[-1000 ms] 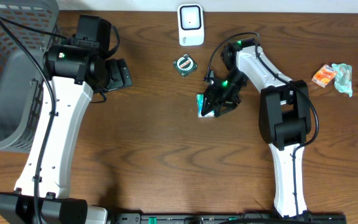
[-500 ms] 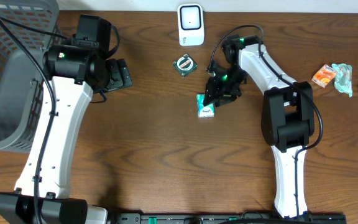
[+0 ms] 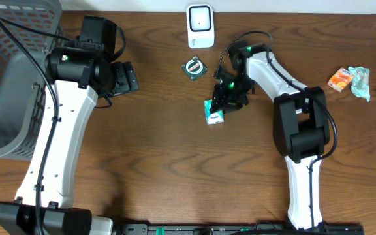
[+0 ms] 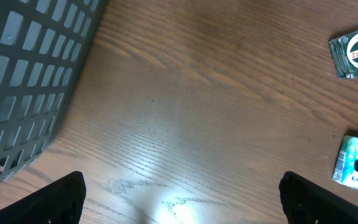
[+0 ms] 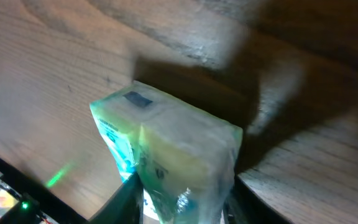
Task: Scan the item barcode
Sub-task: 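Grasp the teal tissue packet with the right gripper and lift it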
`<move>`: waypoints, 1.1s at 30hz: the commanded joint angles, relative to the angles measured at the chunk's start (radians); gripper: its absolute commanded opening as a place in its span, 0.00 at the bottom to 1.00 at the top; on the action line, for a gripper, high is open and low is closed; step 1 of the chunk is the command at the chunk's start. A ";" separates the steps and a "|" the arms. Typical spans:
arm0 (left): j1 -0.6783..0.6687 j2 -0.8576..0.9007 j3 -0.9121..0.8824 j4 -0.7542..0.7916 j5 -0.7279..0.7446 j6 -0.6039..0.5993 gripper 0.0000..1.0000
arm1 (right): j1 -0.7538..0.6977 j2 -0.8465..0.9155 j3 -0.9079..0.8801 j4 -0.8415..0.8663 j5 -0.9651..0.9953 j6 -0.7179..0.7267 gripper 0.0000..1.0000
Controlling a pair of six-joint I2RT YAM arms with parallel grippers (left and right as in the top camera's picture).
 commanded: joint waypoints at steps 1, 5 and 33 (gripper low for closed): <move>0.003 -0.007 0.009 -0.003 -0.013 0.010 0.98 | 0.006 0.002 -0.043 0.014 0.047 0.053 0.10; 0.003 -0.007 0.009 -0.003 -0.013 0.010 0.98 | 0.002 -0.004 -0.031 -0.001 0.037 0.060 0.01; 0.003 -0.007 0.009 -0.003 -0.013 0.010 0.98 | -0.261 -0.168 -0.019 -0.121 -0.898 -0.596 0.01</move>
